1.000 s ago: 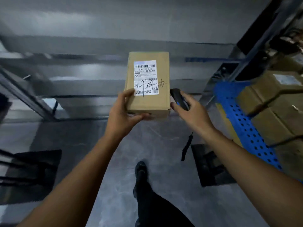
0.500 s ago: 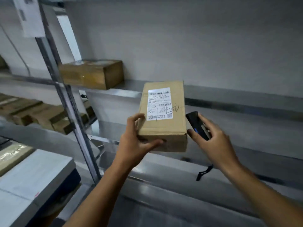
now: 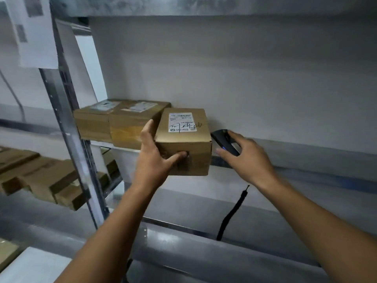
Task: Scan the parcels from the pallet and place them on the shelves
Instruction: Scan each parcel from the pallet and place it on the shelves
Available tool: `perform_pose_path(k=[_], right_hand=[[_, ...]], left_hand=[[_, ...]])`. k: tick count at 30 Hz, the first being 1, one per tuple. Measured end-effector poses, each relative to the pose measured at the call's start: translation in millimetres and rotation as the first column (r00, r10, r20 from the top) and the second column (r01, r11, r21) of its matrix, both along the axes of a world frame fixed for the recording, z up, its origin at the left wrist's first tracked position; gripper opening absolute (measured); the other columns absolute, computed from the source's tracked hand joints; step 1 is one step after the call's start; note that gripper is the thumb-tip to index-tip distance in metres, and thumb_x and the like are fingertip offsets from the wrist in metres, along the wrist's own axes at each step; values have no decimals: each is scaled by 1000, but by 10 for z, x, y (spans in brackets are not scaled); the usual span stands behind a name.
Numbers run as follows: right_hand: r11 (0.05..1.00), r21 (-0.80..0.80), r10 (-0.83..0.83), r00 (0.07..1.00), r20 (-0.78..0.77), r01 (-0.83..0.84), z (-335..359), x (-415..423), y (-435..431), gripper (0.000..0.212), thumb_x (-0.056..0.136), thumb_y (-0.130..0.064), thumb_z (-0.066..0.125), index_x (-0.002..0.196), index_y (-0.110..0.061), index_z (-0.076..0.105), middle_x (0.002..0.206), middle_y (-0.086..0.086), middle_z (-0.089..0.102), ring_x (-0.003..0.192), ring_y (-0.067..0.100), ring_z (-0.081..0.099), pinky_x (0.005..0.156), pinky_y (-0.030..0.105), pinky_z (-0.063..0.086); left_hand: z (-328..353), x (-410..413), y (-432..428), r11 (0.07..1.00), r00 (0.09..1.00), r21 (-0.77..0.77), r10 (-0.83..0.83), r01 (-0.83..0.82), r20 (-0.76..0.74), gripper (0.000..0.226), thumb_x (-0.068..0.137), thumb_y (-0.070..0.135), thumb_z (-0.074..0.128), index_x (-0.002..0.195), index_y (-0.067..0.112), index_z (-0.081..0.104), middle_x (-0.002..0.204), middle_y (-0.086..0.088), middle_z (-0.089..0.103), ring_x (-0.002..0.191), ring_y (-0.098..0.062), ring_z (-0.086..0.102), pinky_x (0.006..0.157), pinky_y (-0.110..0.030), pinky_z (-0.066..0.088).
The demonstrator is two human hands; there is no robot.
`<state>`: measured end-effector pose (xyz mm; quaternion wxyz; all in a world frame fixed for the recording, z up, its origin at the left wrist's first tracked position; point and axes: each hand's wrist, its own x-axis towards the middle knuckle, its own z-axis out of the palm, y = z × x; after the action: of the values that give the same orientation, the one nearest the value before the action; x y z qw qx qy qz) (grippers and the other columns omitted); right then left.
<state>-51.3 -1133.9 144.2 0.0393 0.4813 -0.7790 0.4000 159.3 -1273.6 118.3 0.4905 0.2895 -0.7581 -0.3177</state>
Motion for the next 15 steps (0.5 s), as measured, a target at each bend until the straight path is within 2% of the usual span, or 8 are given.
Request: perform_pose_path(k=[2,3,5,6,9,12,15], right_hand=[[1000,19,-1,1000,6,1,-10,6,-207,70,83,-66,64,146,-40,47,135,-1,59,124,21,55,99,42,49],[1000,29,-7,1000,-1,7,-12,3,-301,70,83,-67,63,145,-41,47,134,-2,60,122,21,56,98,41,50],[998,51,-21,1000,-17,21,-2,4,-456,70,83,-69,60,145,-41,46,132,-2,60,117,21,57,95,41,51],[998,63,-22,1000,-18,23,10,2,-514,70,84,-70,59,146,-41,45,132,-2,60,116,21,58,95,42,52],[994,100,-37,999,-14,38,64,-35,-625,71,86,-70,58,148,-40,42,137,-2,58,120,22,56,98,43,51],[985,149,-81,996,-44,87,94,-66,-626,73,86,-71,57,149,-41,40,138,2,56,120,25,56,96,43,52],[983,143,-104,992,-67,113,47,-69,-436,73,85,-70,58,150,-41,38,133,5,56,117,25,56,91,39,52]], left_hand=[[-151,-83,-129,978,994,-178,110,-110,-8,100,84,35,82,158,36,16,171,-5,9,155,-25,18,120,-52,30],[-242,-130,-174,938,986,-310,165,-155,6,91,89,38,77,160,32,19,172,-5,0,157,-30,7,122,-55,23],[-428,-226,-243,835,968,-521,243,-178,59,85,95,50,66,162,23,23,172,-9,-4,158,-35,-3,125,-57,12],[-495,-266,-264,817,960,-552,263,-166,100,88,94,58,61,163,22,20,172,-11,-5,157,-37,-6,126,-57,8],[-547,-362,-359,844,943,-520,269,-133,195,99,90,73,52,165,26,7,171,-11,-11,157,-37,-12,125,-59,8],[-521,-408,-453,888,933,-451,234,-90,274,105,87,77,54,163,34,-5,169,-7,-22,155,-33,-20,125,-58,11],[-534,-426,-428,931,937,-356,191,-79,293,108,84,80,54,162,38,-9,167,-4,-28,154,-30,-26,126,-56,7]])
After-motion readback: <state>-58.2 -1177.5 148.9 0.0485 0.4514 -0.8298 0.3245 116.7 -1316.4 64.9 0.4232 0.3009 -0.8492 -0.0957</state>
